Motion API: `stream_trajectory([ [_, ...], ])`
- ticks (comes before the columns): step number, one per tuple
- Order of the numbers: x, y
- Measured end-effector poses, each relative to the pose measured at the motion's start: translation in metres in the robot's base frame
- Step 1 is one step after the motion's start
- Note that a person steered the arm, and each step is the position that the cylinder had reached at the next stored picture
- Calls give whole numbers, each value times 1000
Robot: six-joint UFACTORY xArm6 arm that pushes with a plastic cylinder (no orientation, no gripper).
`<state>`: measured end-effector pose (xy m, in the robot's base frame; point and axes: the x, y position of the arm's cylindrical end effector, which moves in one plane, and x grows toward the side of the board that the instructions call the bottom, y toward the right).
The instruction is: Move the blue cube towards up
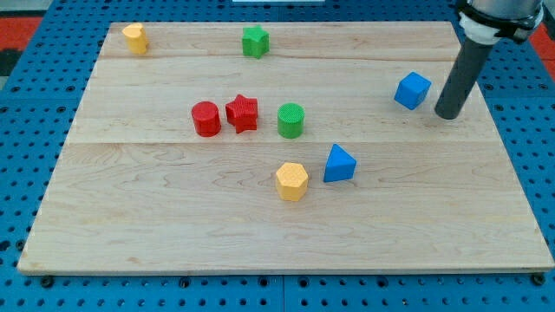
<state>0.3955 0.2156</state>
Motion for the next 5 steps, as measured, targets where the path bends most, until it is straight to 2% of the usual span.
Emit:
stream_trajectory([
  [2, -110, -33],
  [3, -131, -54],
  [5, -90, -115],
])
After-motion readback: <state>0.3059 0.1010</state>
